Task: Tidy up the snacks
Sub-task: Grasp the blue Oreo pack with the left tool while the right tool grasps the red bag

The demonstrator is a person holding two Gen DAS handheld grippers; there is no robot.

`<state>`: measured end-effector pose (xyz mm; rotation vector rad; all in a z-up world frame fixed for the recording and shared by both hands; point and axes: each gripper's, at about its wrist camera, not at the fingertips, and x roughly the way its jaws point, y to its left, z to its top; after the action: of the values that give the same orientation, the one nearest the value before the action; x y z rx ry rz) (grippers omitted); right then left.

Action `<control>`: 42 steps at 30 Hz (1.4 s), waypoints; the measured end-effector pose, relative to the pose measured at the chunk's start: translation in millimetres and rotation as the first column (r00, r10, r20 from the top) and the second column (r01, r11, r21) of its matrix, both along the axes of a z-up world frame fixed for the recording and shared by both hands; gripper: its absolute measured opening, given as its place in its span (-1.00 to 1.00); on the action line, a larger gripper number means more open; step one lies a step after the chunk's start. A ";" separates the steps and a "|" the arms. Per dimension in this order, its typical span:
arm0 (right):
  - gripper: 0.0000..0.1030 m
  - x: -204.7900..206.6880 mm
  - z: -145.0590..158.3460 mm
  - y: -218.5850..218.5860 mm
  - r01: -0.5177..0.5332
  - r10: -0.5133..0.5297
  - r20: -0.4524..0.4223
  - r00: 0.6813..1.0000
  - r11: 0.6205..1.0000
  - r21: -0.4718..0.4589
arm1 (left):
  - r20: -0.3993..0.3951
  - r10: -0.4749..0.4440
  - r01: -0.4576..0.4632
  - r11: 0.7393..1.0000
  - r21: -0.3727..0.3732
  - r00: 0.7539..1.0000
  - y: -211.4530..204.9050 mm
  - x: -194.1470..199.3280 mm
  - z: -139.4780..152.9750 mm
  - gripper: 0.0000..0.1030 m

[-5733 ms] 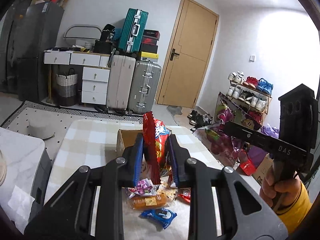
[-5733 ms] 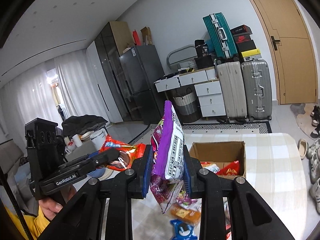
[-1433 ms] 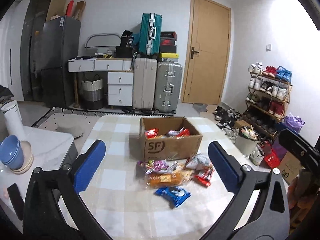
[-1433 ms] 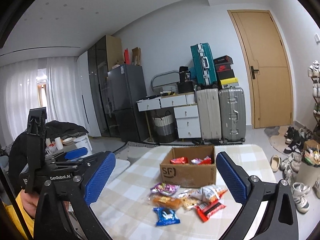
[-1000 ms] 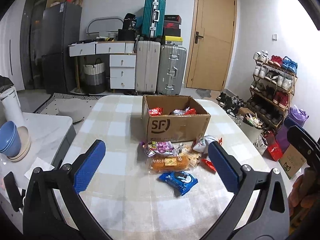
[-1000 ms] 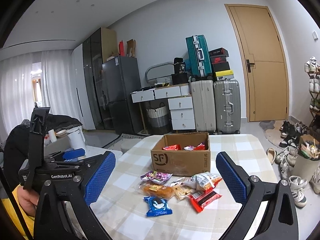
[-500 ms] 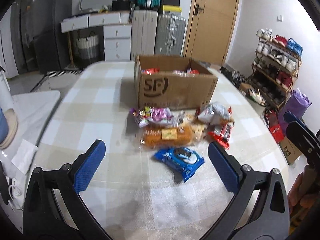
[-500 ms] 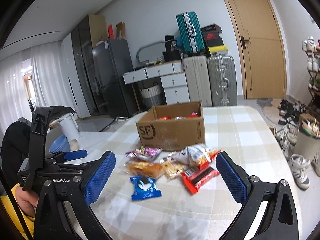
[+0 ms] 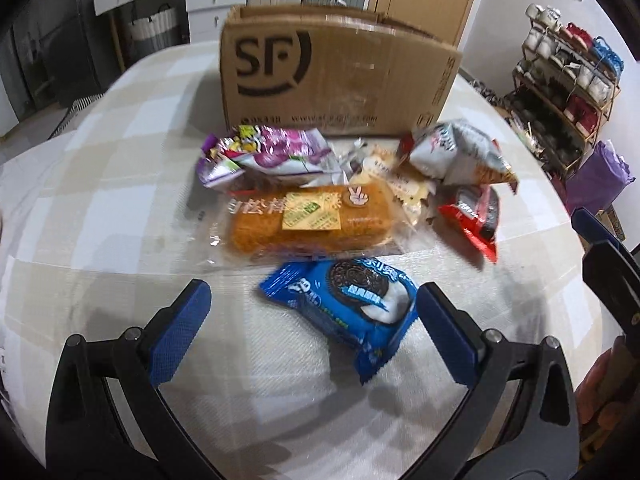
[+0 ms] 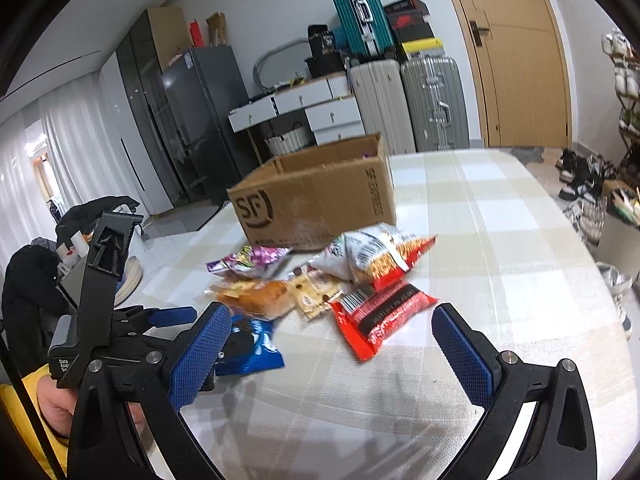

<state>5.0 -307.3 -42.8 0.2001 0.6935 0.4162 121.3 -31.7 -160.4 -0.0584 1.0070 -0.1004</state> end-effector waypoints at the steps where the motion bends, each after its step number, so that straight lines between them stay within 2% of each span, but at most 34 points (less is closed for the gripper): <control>1: 0.99 3.3 -3.2 -0.6 -0.001 0.001 -0.009 1.000 1.000 0.004 | -0.011 -0.001 0.001 1.000 0.000 1.000 -2.6 4.2 -4.2 0.99; 5: 0.99 11.6 -11.8 -1.0 -0.005 0.006 -0.035 0.999 1.000 0.019 | -0.032 -0.018 0.017 1.000 -0.009 0.999 -16.2 20.2 -20.0 0.99; 7: 0.99 15.3 -15.4 0.0 -0.010 0.011 -0.044 0.999 1.000 0.020 | -0.022 -0.032 0.032 0.999 -0.004 0.999 -22.6 24.0 -22.5 0.91; 9: 0.99 16.8 -17.4 1.6 -0.015 0.016 -0.051 0.999 1.000 0.019 | -0.007 -0.048 0.048 0.999 -0.022 0.999 -25.5 24.1 -21.3 0.63; 13: 0.99 20.3 -20.8 2.6 -0.013 0.015 -0.065 0.998 1.000 0.020 | 0.016 -0.061 0.062 0.996 -0.068 0.998 -24.1 25.6 -19.1 0.27; 15: 0.99 20.5 -22.8 1.8 -0.011 0.012 -0.073 0.997 1.000 0.021 | 0.023 -0.083 0.085 0.992 -0.097 0.996 -24.8 26.7 -19.0 -0.02; 18: 0.99 22.2 -26.7 1.1 -0.004 0.006 -0.093 0.996 1.000 0.019 | 0.029 -0.107 0.110 0.990 -0.094 0.994 -28.1 24.7 -17.8 -0.13; 28: 0.99 42.2 -35.6 0.4 0.016 -0.014 -0.165 0.986 1.000 0.011 | 0.021 -0.132 0.134 0.984 -0.117 0.991 -22.2 14.4 -11.0 -0.17; 33: 0.95 70.5 -47.7 2.8 0.036 -0.031 -0.248 0.968 0.999 0.013 | 0.029 -0.129 0.132 0.983 -0.131 0.991 -9.3 5.9 -11.6 -0.17; 34: 0.92 74.6 -49.4 4.5 0.037 -0.035 -0.261 0.965 0.999 0.004 | 0.034 -0.127 0.130 0.982 -0.136 0.991 -4.9 1.7 -10.6 -0.17; 36: 0.72 82.5 -53.4 9.3 0.038 -0.039 -0.287 0.957 0.999 -0.009 | 0.040 -0.122 0.127 0.982 -0.142 0.992 -0.7 -0.5 -10.1 -0.17; 38: 0.68 86.1 -53.1 15.6 0.040 -0.051 -0.284 0.958 0.998 -0.045 | 0.043 -0.116 0.121 0.981 -0.152 0.992 7.9 -6.7 -8.4 -0.17; 40: 0.54 88.9 -52.4 20.7 0.044 -0.065 -0.283 0.957 0.996 -0.081 | 0.047 -0.111 0.117 0.981 -0.155 0.993 10.4 -7.9 -7.2 -0.17; 41: 0.31 89.5 -51.9 22.1 0.050 -0.078 -0.278 0.958 0.993 -0.104 | 0.050 -0.108 0.115 0.981 -0.159 0.993 12.6 -10.4 -6.5 -0.17; 42: 0.17 89.8 -52.1 23.5 0.055 -0.092 -0.275 0.957 0.989 -0.139 | 0.054 -0.105 0.112 0.980 -0.161 0.993 14.8 -12.7 -5.5 -0.17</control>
<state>94.9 -283.8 -94.9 0.1626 0.9864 0.2714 108.6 -16.9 -165.9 -0.1514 0.9554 -0.2834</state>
